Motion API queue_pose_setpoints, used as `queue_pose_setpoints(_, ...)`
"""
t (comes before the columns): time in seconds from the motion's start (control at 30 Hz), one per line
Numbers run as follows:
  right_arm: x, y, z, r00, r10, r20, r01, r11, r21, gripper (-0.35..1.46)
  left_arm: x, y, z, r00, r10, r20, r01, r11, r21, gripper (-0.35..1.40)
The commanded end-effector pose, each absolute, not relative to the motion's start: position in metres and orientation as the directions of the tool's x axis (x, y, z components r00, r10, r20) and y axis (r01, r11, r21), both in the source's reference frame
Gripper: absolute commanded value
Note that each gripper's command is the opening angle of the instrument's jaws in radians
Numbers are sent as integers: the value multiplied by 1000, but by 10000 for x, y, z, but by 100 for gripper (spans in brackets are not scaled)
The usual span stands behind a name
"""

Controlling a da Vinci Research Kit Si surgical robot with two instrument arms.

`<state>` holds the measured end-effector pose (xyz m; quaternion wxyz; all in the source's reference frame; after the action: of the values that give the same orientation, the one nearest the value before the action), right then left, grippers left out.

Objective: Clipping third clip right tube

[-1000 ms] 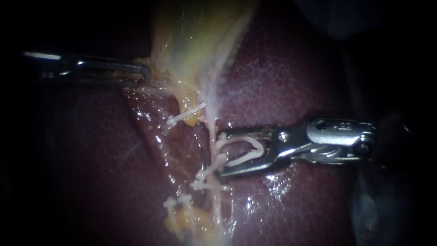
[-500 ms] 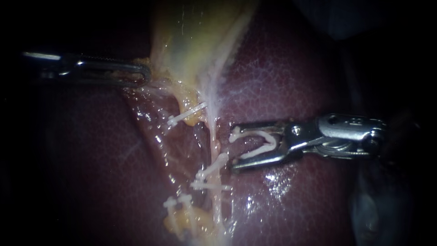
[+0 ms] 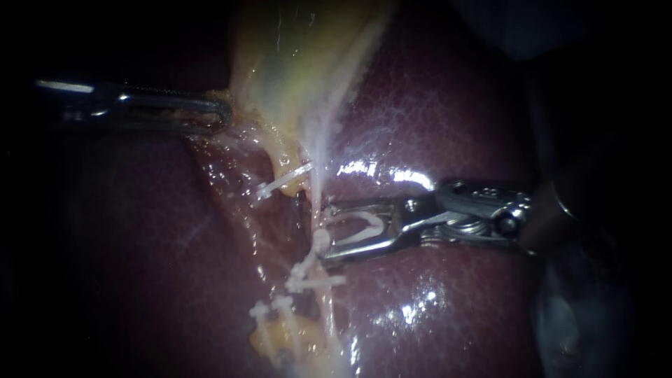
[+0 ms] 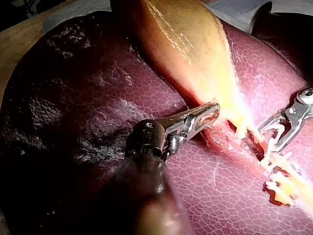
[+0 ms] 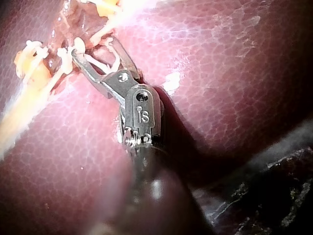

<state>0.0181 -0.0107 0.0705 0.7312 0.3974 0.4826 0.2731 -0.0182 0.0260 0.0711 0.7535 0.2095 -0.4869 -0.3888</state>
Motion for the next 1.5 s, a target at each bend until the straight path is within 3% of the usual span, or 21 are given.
queue_pose_setpoints(0.03,184,-107,705,374,792,-483,-12,525,851,50,-182,260,711,223,-790,571,382,610,694,-35)
queue_pose_setpoints(0.47,207,-102,698,251,890,-380,73,374,924,50,-183,259,712,223,-790,571,383,610,694,-35)
queue_pose_setpoints(0.8,206,-79,665,166,924,-346,135,326,936,50,-183,259,714,223,-789,572,383,611,693,-35)
queue_pose_setpoints(1.23,207,-68,624,138,935,-326,174,301,938,50,-183,259,714,223,-789,572,383,611,693,-35)
queue_pose_setpoints(1.5,206,-63,615,134,938,-321,181,295,938,48,-183,259,714,223,-789,572,383,611,693,-35)
